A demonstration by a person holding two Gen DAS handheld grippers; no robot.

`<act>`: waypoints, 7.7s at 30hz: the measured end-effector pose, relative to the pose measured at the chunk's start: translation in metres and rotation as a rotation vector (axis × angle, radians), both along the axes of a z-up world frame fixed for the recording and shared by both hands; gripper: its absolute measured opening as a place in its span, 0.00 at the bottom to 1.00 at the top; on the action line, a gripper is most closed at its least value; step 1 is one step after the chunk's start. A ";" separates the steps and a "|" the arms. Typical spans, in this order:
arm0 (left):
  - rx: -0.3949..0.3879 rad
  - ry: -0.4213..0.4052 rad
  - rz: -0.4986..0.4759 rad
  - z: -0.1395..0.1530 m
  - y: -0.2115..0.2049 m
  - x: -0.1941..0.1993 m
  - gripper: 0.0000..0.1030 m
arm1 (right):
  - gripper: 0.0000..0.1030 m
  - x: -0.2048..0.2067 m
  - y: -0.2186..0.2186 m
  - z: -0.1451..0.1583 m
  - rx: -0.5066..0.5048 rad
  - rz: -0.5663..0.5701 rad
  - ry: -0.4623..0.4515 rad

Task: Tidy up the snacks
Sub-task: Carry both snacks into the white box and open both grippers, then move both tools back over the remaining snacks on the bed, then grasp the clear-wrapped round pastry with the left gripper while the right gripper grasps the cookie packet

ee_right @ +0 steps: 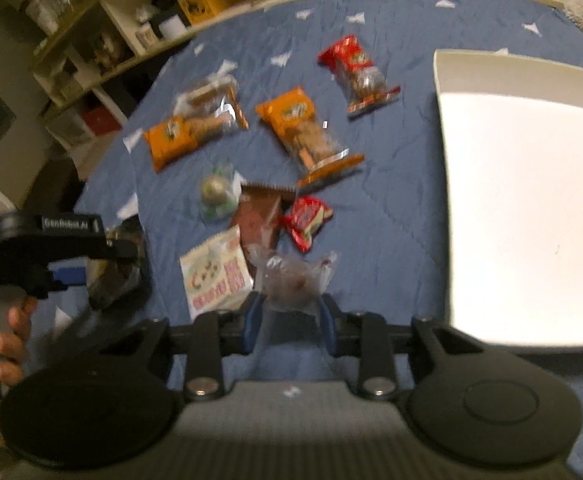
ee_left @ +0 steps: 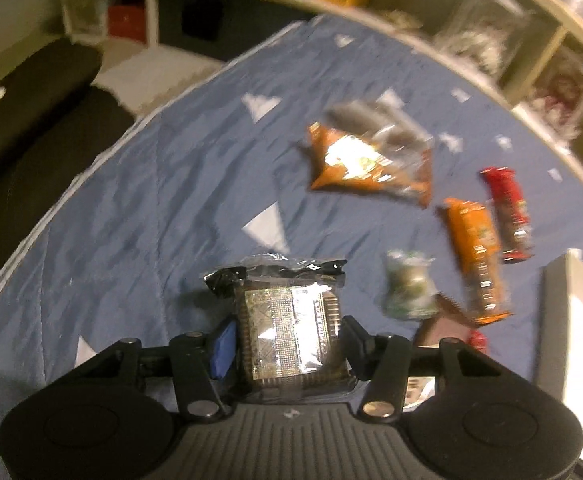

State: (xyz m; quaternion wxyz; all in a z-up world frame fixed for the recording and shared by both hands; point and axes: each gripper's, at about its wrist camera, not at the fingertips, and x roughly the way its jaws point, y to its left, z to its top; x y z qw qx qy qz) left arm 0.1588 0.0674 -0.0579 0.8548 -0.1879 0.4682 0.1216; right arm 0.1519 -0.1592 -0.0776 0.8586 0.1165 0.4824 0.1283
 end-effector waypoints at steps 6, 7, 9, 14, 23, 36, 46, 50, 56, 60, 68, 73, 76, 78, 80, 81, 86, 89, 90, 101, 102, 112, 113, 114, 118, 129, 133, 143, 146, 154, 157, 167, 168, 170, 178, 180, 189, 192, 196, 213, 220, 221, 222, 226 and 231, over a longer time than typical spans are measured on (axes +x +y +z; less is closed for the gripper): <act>0.006 -0.126 -0.107 0.029 -0.023 -0.012 0.54 | 0.35 -0.003 -0.025 0.021 0.030 -0.053 -0.072; 0.012 -0.143 -0.124 0.033 -0.027 -0.012 0.54 | 0.35 -0.003 -0.029 0.026 0.031 -0.061 -0.084; 0.023 -0.181 -0.165 0.045 -0.037 -0.013 0.54 | 0.35 -0.003 -0.037 0.032 0.026 -0.074 -0.107; 0.077 -0.246 -0.244 0.068 -0.069 -0.012 0.54 | 0.35 -0.007 -0.056 0.049 0.006 -0.091 -0.171; 0.022 -0.280 -0.433 0.086 -0.159 0.000 0.54 | 0.35 -0.016 -0.102 0.068 -0.102 -0.136 -0.201; -0.066 -0.203 -0.608 0.062 -0.264 0.012 0.54 | 0.35 -0.046 -0.163 0.069 -0.188 -0.203 -0.145; -0.145 -0.066 -0.584 0.019 -0.289 0.034 0.54 | 0.35 -0.048 -0.199 0.053 -0.135 -0.248 -0.055; -0.128 -0.053 -0.562 0.010 -0.292 0.044 0.54 | 0.35 -0.042 -0.203 0.047 -0.134 -0.249 -0.028; -0.116 -0.021 -0.554 0.000 -0.292 0.049 0.54 | 0.35 -0.028 -0.207 0.036 -0.150 -0.242 0.012; -0.100 -0.010 -0.579 -0.002 -0.292 0.052 0.57 | 0.38 -0.018 -0.206 0.026 -0.144 -0.230 0.044; -0.055 0.006 -0.612 0.004 -0.289 0.047 0.70 | 0.57 -0.018 -0.214 0.022 -0.145 -0.281 0.089; -0.028 0.021 -0.636 0.007 -0.287 0.039 0.75 | 0.61 -0.022 -0.219 0.021 -0.142 -0.316 0.116; -0.016 0.029 -0.652 0.009 -0.285 0.033 0.80 | 0.67 -0.027 -0.219 0.022 -0.134 -0.331 0.124; -0.009 0.035 -0.659 0.010 -0.283 0.029 0.85 | 0.71 -0.030 -0.218 0.024 -0.132 -0.336 0.126; -0.003 0.042 -0.663 0.011 -0.279 0.024 0.91 | 0.74 -0.034 -0.216 0.027 -0.139 -0.339 0.125; -0.002 0.045 -0.662 0.011 -0.278 0.022 0.95 | 0.78 -0.036 -0.216 0.028 -0.144 -0.341 0.123; 0.017 0.049 -0.655 0.016 -0.269 0.014 1.00 | 0.91 -0.043 -0.210 0.036 -0.188 -0.345 0.126; 0.020 0.057 -0.662 0.018 -0.264 0.010 1.00 | 1.00 -0.049 -0.208 0.040 -0.204 -0.354 0.127; 0.022 0.056 -0.664 0.020 -0.262 0.008 1.00 | 0.99 -0.051 -0.208 0.041 -0.202 -0.356 0.124; 0.023 0.036 -0.665 0.036 -0.234 -0.003 1.00 | 1.00 -0.070 -0.193 0.058 -0.236 -0.380 0.098; 0.027 0.033 -0.662 0.037 -0.230 -0.003 1.00 | 1.00 -0.071 -0.190 0.059 -0.239 -0.379 0.094; 0.093 0.003 -0.629 0.050 -0.180 0.004 1.00 | 1.00 -0.061 -0.160 0.066 -0.239 -0.362 0.046; 0.099 0.002 -0.619 0.051 -0.174 0.006 1.00 | 1.00 -0.058 -0.156 0.066 -0.236 -0.358 0.042; 0.103 0.001 -0.610 0.051 -0.168 0.008 1.00 | 1.00 -0.055 -0.151 0.065 -0.231 -0.353 0.037; 0.130 0.000 -0.577 0.052 -0.142 0.015 1.00 | 1.00 -0.043 -0.130 0.063 -0.230 -0.325 0.022; 0.159 0.026 -0.466 0.030 -0.070 0.034 1.00 | 1.00 -0.007 -0.070 0.050 -0.175 -0.234 -0.030; 0.147 0.024 -0.420 0.022 -0.048 0.043 1.00 | 1.00 0.002 -0.047 0.043 -0.149 -0.197 -0.057; 0.060 -0.020 -0.295 -0.007 -0.017 0.069 1.00 | 1.00 0.011 0.001 0.023 -0.100 -0.060 -0.169; 0.044 -0.032 -0.305 -0.011 -0.022 0.082 1.00 | 1.00 0.015 0.011 0.015 -0.135 -0.022 -0.188; 0.031 0.012 -0.342 -0.037 -0.033 0.110 1.00 | 1.00 0.020 0.035 -0.012 -0.149 0.064 -0.176; 0.018 0.054 -0.325 -0.047 -0.033 0.118 1.00 | 1.00 0.020 0.044 -0.015 -0.149 0.112 -0.196; 0.047 0.110 -0.333 -0.055 -0.032 0.121 1.00 | 0.92 0.012 0.076 -0.026 -0.187 0.340 -0.218; 0.052 0.115 -0.336 -0.056 -0.032 0.121 1.00 | 0.89 0.012 0.080 -0.027 -0.193 0.356 -0.218; 0.056 0.113 -0.339 -0.056 -0.034 0.120 0.99 | 0.87 0.010 0.088 -0.028 -0.205 0.385 -0.227; -0.032 0.081 -0.322 -0.051 -0.032 0.119 0.74 | 0.66 0.001 0.111 -0.033 -0.333 0.395 -0.228; -0.058 0.072 -0.322 -0.049 -0.032 0.118 0.62 | 0.64 0.000 0.109 -0.030 -0.319 0.384 -0.211; -0.083 0.077 -0.354 -0.050 -0.044 0.113 0.38 | 0.61 0.010 0.092 -0.023 -0.221 0.330 -0.152; -0.084 0.070 -0.349 -0.050 -0.041 0.113 0.36 | 0.61 0.009 0.085 -0.018 -0.194 0.301 -0.138; -0.074 0.055 -0.340 -0.046 -0.038 0.111 0.34 | 0.60 0.010 0.076 -0.014 -0.165 0.268 -0.128; -0.044 -0.060 -0.358 -0.005 -0.034 0.082 0.34 | 0.59 0.020 0.021 0.010 -0.092 0.103 -0.154; -0.055 -0.117 -0.396 0.013 -0.044 0.064 0.34 | 0.59 0.021 -0.001 0.030 -0.078 0.060 -0.206; -0.063 -0.123 -0.399 0.015 -0.046 0.061 0.34 | 0.59 0.019 -0.004 0.034 -0.077 0.056 -0.215; -0.071 -0.130 -0.405 0.018 -0.048 0.059 0.34 | 0.59 0.020 -0.007 0.037 -0.075 0.050 -0.222; -0.083 -0.166 -0.434 0.030 -0.060 0.049 0.34 | 0.59 0.016 -0.024 0.051 -0.088 0.027 -0.253; -0.104 -0.201 -0.493 0.045 -0.085 0.034 0.34 | 0.59 0.004 -0.046 0.069 -0.113 -0.007 -0.271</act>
